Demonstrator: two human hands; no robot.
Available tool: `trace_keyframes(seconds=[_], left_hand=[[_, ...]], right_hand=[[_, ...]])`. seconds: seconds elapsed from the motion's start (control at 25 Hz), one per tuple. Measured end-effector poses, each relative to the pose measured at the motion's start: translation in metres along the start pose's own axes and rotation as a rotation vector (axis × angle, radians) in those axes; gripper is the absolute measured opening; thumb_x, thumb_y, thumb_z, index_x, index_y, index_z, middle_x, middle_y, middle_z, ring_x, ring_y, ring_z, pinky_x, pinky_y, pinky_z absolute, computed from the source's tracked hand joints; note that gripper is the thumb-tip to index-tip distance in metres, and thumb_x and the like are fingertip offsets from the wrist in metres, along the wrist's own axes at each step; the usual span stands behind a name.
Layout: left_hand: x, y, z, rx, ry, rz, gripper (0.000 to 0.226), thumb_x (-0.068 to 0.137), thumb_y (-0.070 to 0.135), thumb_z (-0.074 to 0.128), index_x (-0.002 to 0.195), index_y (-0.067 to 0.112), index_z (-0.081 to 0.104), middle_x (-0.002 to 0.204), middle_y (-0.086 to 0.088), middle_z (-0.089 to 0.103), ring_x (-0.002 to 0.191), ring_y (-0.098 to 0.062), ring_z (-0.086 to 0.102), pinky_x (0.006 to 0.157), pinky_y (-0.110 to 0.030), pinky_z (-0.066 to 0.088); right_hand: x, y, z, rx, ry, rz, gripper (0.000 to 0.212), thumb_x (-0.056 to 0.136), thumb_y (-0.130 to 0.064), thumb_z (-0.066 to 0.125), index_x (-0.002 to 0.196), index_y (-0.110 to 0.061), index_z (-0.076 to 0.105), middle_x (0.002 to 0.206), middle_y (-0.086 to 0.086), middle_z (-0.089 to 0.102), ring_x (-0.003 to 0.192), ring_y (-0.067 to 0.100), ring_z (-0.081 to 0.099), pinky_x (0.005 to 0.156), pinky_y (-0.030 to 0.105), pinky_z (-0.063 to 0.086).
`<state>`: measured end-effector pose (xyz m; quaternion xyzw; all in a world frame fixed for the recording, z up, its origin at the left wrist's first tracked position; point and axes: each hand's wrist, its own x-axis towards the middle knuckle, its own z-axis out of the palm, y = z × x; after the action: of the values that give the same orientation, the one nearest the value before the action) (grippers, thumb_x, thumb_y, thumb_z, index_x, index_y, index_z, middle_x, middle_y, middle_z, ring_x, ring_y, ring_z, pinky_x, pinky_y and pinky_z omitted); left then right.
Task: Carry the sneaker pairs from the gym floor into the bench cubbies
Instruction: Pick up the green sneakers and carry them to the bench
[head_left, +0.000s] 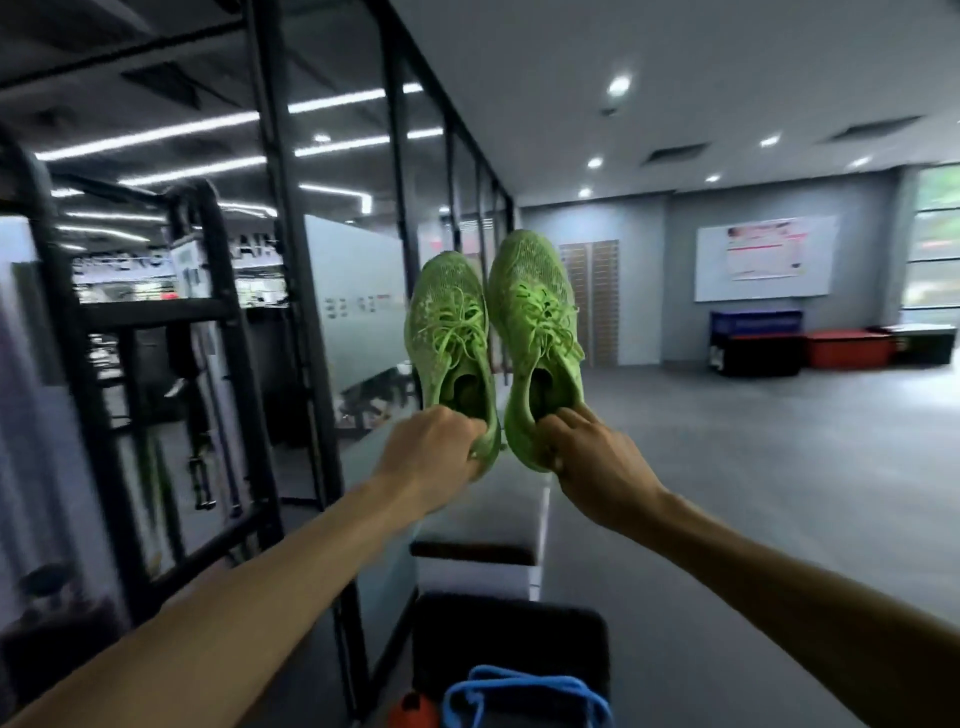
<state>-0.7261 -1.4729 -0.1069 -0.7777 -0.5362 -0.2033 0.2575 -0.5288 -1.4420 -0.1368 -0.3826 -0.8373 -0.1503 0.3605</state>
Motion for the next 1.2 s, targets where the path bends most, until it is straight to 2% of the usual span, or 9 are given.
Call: trace_keyframes(seconds=[0.24,0.36,0.48,0.64,0.84,1.04,1.2], left_hand=[[0.170,0.187,0.084,-0.184,0.048,0.153,0.009,0.078,0.024,0.061,0.074,0.018,0.055,0.079,-0.005,0.064,0.076,-0.029,0.059,0.058,-0.030,0.035],[0.236,0.254,0.125,-0.266,0.038,0.213,0.019,0.076,0.018,0.060,0.066,0.021,0.044,0.072,-0.004,0.059,0.070,-0.029,0.057,0.056,-0.030,0.034],[0.302,0.309,0.173,-0.302,0.021,0.270,0.021,0.077,0.019,0.060,0.066,0.021,0.043,0.072,-0.005,0.059,0.067,-0.029,0.056,0.056,-0.030,0.035],[0.393,0.359,0.249,-0.350,0.020,0.327,0.012,0.081,0.021,0.061,0.072,0.018,0.053,0.078,-0.007,0.063,0.072,-0.029,0.058,0.062,-0.035,0.048],[0.531,0.399,0.352,-0.396,0.032,0.388,0.013,0.083,0.025,0.062,0.075,0.017,0.055,0.081,-0.008,0.063,0.074,-0.029,0.059,0.062,-0.035,0.047],[0.665,0.426,0.435,-0.407,0.016,0.427,0.012,0.083,0.025,0.063,0.079,0.016,0.057,0.084,-0.007,0.064,0.077,-0.027,0.059,0.065,-0.035,0.048],[0.767,0.450,0.510,-0.383,0.031,0.434,0.015,0.084,0.028,0.063,0.078,0.016,0.055,0.084,-0.006,0.064,0.077,-0.027,0.060,0.060,-0.032,0.042]], right_hand=[[-0.063,0.224,-0.075,-0.171,0.002,0.161,0.018,0.078,-0.003,0.052,0.091,-0.016,0.053,0.092,0.003,0.053,0.093,0.024,0.046,0.054,0.033,0.033],[-0.083,0.312,-0.099,-0.224,-0.013,0.237,0.018,0.080,-0.004,0.052,0.091,-0.017,0.051,0.092,0.001,0.052,0.091,0.022,0.045,0.056,0.035,0.038],[-0.095,0.402,-0.107,-0.277,-0.008,0.316,0.015,0.081,-0.004,0.051,0.091,-0.016,0.050,0.091,0.002,0.051,0.091,0.023,0.045,0.058,0.035,0.039],[-0.095,0.517,-0.086,-0.329,-0.015,0.374,0.013,0.084,-0.004,0.050,0.093,-0.013,0.050,0.092,0.004,0.053,0.093,0.024,0.045,0.059,0.035,0.039],[-0.064,0.666,-0.047,-0.379,-0.030,0.431,0.015,0.085,-0.002,0.049,0.097,-0.010,0.053,0.094,0.006,0.054,0.093,0.024,0.047,0.062,0.040,0.045],[-0.020,0.807,-0.021,-0.409,-0.002,0.430,0.011,0.087,-0.002,0.049,0.093,-0.010,0.053,0.089,0.004,0.053,0.086,0.021,0.046,0.057,0.028,0.031],[0.008,0.927,0.008,-0.404,0.029,0.429,0.010,0.086,-0.001,0.050,0.091,-0.010,0.053,0.087,0.002,0.052,0.084,0.019,0.044,0.057,0.025,0.026]])
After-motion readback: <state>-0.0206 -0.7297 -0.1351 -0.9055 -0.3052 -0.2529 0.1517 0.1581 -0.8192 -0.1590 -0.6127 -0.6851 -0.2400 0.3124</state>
